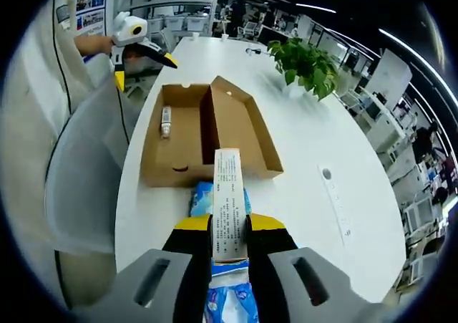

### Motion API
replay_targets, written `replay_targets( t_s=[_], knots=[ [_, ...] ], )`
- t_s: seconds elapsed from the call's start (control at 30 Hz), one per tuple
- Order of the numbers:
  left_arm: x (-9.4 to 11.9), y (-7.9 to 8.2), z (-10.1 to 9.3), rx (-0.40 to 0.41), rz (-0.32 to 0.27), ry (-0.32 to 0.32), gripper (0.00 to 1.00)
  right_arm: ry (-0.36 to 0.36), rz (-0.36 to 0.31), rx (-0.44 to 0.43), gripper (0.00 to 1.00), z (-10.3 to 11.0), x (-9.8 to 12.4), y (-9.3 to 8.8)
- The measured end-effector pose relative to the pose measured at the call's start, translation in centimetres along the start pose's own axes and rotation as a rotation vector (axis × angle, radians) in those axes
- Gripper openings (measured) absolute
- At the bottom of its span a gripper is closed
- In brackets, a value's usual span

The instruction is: Operate the shoe box by opening the lid, removing the specified soft item, and placing it in the target area until the item is outside and the box remains undamaged.

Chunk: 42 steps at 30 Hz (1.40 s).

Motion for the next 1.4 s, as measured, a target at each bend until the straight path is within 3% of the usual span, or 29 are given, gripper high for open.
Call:
replay_targets(
  t_s=[0.57, 1.4],
  knots=[
    [0.8, 1.2, 0.9, 0.021, -0.026, 0.030, 1.00, -0.010, 0.054, -0.026, 0.15, -2.1, 0.8, -3.8],
    [0.3, 0.2, 1.2, 0.004, 0.040, 0.049, 1.00, -0.017, 0.119, -0.046, 0.15, -4.9, 0.1, -8.6]
  ],
)
Point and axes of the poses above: the point that each gripper's makers call its tool centre point, and the gripper's own axes: x roughly backward along the fingers, z roughly to its left, y roughly out of its top, the point moved 2 cm from there along x, roughly backward along the fingers, and after that the axes turned 1 degree about -x, right-handed, at the moved point
